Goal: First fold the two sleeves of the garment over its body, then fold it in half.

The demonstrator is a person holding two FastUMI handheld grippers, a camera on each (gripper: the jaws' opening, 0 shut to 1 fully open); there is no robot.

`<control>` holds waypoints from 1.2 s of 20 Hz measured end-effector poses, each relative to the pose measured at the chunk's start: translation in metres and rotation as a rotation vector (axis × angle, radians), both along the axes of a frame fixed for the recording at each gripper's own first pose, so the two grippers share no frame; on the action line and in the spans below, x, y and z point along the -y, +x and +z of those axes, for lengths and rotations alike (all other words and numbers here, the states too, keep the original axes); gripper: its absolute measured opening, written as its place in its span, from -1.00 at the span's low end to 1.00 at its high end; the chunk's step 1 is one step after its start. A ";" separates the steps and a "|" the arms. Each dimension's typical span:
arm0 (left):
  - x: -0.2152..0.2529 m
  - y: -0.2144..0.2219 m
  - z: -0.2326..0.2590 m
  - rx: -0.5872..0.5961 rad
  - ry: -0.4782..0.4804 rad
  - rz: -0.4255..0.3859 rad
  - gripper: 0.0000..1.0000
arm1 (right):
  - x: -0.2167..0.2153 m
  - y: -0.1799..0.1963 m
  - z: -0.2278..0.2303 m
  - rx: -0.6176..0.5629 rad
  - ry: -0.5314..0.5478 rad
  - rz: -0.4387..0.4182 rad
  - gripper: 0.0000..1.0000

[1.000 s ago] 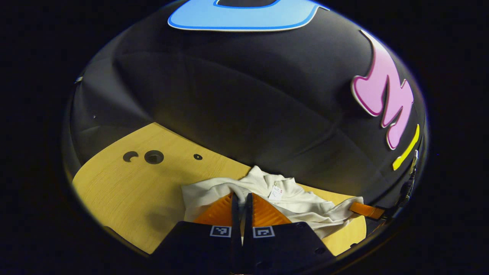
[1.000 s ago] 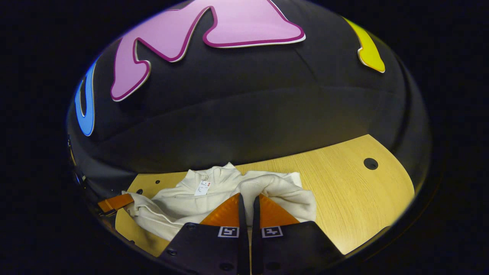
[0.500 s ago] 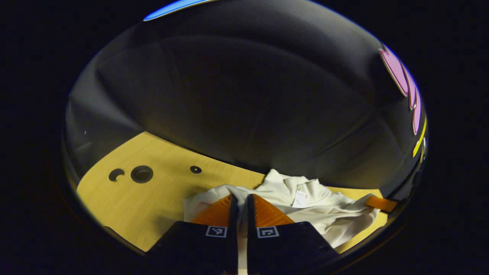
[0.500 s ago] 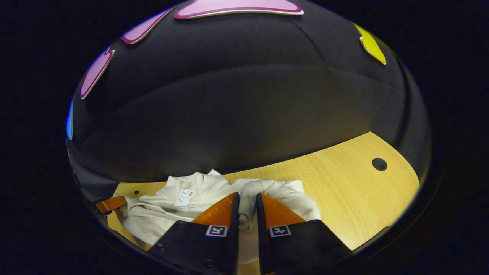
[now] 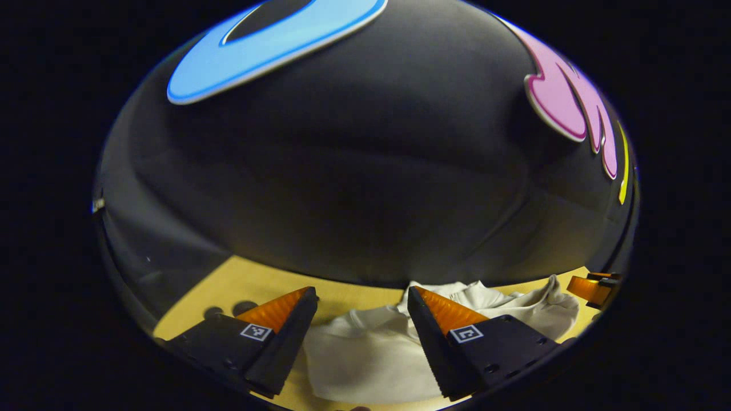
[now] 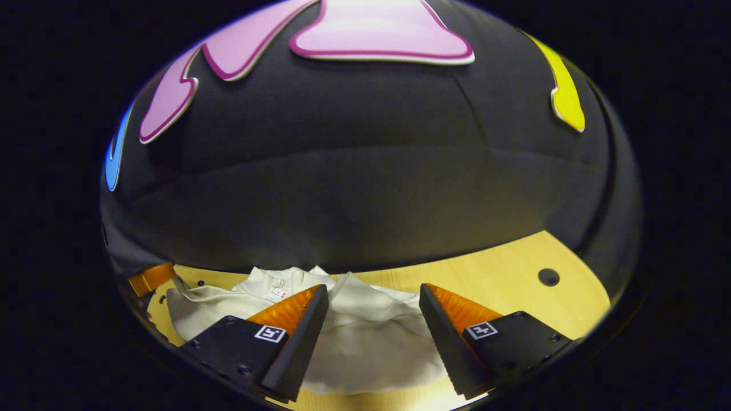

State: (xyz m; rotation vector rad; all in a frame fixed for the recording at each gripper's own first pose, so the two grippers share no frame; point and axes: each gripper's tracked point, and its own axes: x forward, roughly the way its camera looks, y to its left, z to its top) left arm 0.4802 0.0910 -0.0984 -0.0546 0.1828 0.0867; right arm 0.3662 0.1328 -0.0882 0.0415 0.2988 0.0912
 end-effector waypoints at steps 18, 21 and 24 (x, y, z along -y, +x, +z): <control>0.015 -0.294 0.137 0.187 -0.096 -0.057 0.95 | 0.023 -0.231 0.190 0.313 -0.127 0.070 0.96; 0.013 -0.365 0.152 0.256 -0.115 -0.057 0.94 | 0.032 -0.279 0.195 0.313 -0.095 0.075 0.96; 0.013 -0.416 0.150 0.252 -0.063 -0.056 0.94 | 0.040 -0.323 0.207 0.341 -0.027 0.076 0.95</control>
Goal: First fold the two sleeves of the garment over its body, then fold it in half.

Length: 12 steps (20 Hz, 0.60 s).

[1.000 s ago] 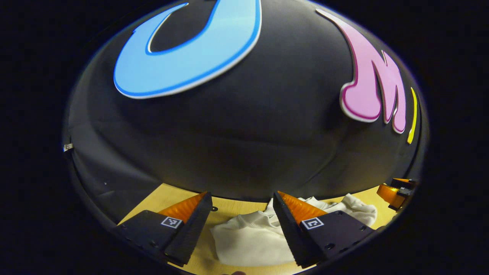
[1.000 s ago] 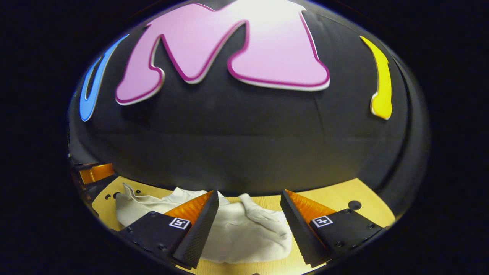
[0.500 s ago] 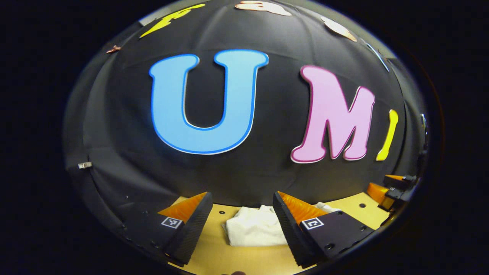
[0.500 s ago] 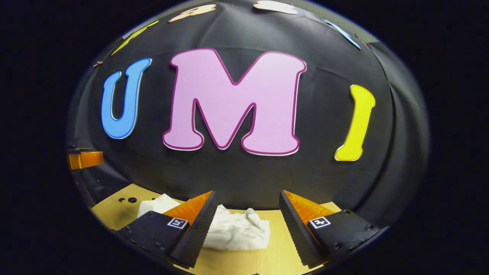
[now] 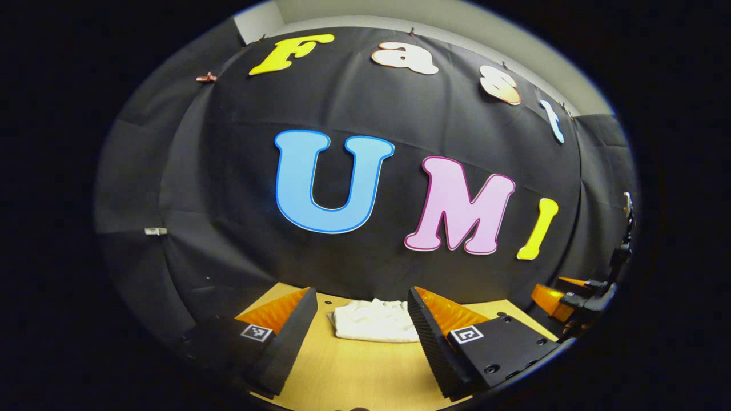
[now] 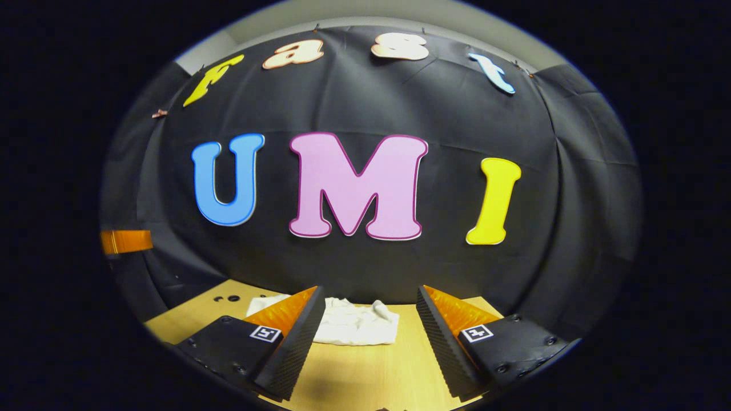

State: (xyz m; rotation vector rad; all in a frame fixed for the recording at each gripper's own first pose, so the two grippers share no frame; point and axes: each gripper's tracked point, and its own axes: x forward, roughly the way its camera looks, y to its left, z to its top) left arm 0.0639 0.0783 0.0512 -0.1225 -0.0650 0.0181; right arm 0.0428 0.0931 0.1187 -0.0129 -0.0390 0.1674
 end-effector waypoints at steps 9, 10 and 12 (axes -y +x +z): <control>0.017 -0.097 -0.036 0.001 0.031 0.075 0.94 | 0.013 -0.091 -0.027 -0.085 -0.044 0.018 0.95; 0.019 -0.102 -0.043 -0.013 0.039 0.072 0.95 | 0.011 -0.098 -0.032 -0.105 -0.039 0.025 0.96; 0.020 -0.110 -0.058 -0.050 0.044 0.065 0.94 | 0.012 -0.110 -0.039 -0.131 -0.041 0.022 0.96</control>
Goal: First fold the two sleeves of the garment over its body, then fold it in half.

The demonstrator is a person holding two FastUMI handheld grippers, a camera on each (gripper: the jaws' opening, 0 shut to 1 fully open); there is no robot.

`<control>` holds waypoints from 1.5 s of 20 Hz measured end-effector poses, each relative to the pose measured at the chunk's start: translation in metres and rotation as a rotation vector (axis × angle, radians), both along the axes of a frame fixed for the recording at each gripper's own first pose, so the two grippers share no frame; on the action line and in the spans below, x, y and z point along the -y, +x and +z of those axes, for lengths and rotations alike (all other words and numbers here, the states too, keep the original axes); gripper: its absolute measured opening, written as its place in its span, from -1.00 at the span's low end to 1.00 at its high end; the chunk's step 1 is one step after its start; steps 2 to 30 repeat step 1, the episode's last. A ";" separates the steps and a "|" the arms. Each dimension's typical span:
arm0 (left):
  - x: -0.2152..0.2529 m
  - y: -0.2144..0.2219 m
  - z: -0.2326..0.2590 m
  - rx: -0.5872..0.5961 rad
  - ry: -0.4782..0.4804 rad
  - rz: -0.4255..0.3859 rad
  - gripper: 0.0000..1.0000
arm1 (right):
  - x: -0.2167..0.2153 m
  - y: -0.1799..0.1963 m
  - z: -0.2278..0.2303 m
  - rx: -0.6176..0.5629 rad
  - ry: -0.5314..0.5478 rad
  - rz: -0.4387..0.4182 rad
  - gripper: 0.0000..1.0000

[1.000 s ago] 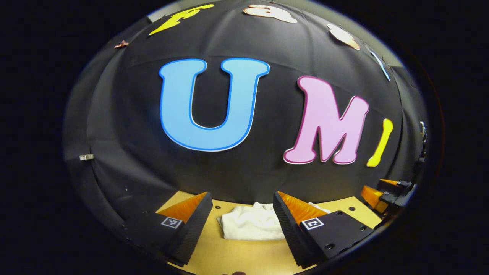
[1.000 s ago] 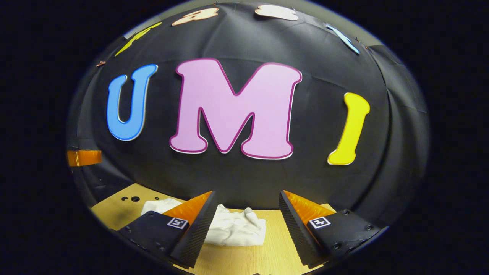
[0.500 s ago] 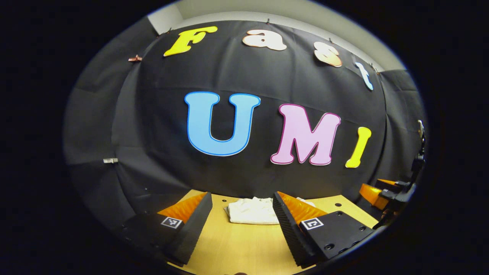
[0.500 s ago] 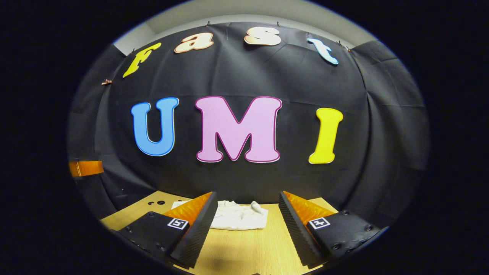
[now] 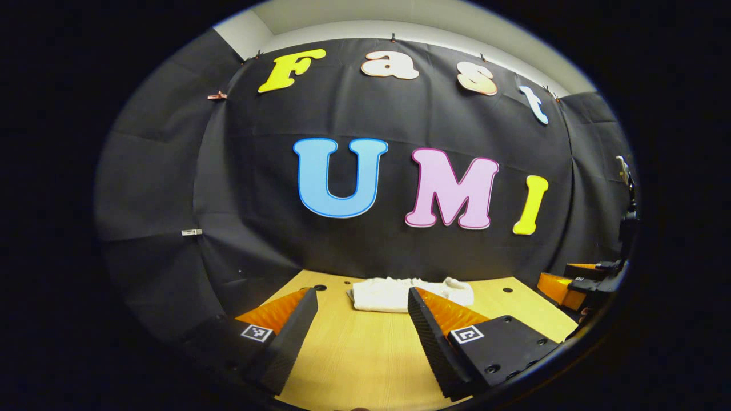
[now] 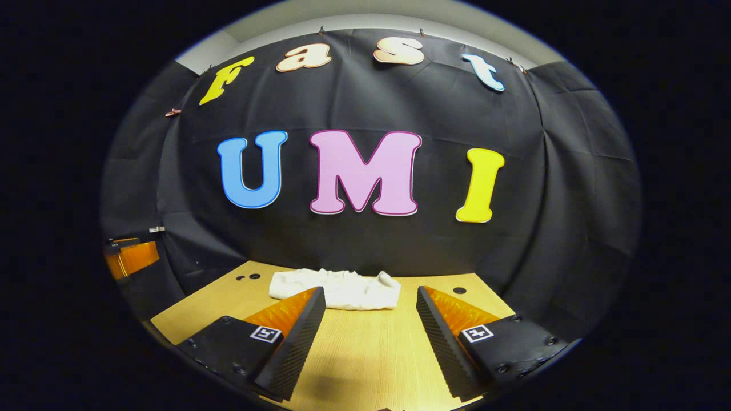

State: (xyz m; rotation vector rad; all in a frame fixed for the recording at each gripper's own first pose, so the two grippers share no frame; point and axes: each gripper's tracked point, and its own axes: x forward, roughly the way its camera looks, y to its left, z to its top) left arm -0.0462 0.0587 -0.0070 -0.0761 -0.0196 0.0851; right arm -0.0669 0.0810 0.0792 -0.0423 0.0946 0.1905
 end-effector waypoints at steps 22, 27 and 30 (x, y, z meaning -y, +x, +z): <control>0.000 -0.002 -0.007 -0.017 -0.008 -0.001 0.94 | 0.001 -0.006 -0.004 -0.007 -0.007 -0.007 0.95; 0.000 -0.002 -0.007 -0.017 -0.008 -0.001 0.94 | 0.001 -0.006 -0.004 -0.007 -0.007 -0.007 0.95; 0.000 -0.002 -0.007 -0.017 -0.008 -0.001 0.94 | 0.001 -0.006 -0.004 -0.007 -0.007 -0.007 0.95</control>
